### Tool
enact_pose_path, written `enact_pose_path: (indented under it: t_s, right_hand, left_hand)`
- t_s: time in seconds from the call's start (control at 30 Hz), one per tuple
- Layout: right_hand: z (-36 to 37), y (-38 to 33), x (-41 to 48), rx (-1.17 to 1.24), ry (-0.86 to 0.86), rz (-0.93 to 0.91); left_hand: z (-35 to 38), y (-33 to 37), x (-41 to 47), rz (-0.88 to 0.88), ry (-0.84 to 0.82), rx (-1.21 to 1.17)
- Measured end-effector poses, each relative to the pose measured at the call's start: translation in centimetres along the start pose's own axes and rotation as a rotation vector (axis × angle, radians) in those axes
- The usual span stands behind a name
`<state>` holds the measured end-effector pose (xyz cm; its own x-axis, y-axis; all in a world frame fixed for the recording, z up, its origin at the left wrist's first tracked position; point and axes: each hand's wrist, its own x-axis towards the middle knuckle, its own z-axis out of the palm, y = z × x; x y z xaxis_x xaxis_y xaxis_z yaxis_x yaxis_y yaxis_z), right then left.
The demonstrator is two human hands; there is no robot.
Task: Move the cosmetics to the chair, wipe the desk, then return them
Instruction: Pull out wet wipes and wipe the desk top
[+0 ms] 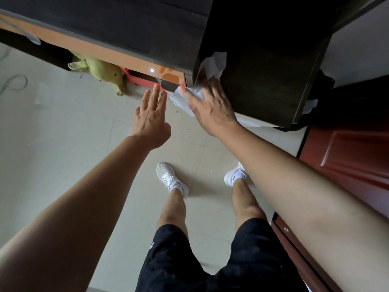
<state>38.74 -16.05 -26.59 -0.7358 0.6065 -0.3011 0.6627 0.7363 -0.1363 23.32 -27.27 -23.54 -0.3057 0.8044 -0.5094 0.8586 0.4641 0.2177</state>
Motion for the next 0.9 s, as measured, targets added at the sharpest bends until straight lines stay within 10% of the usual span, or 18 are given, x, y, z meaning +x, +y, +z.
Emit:
enact_pose_path:
  t_s: [0.53,0.9]
  right_hand:
    - [-0.9,14.8,-5.6,0.108,0.072,0.472]
    - [0.4,16.2,-11.6,0.235,0.309,0.256]
  left_hand:
    - [1.8,8.6,-0.2,0.213,0.048,0.089]
    - [2.0,14.7,2.5,0.252,0.054,0.17]
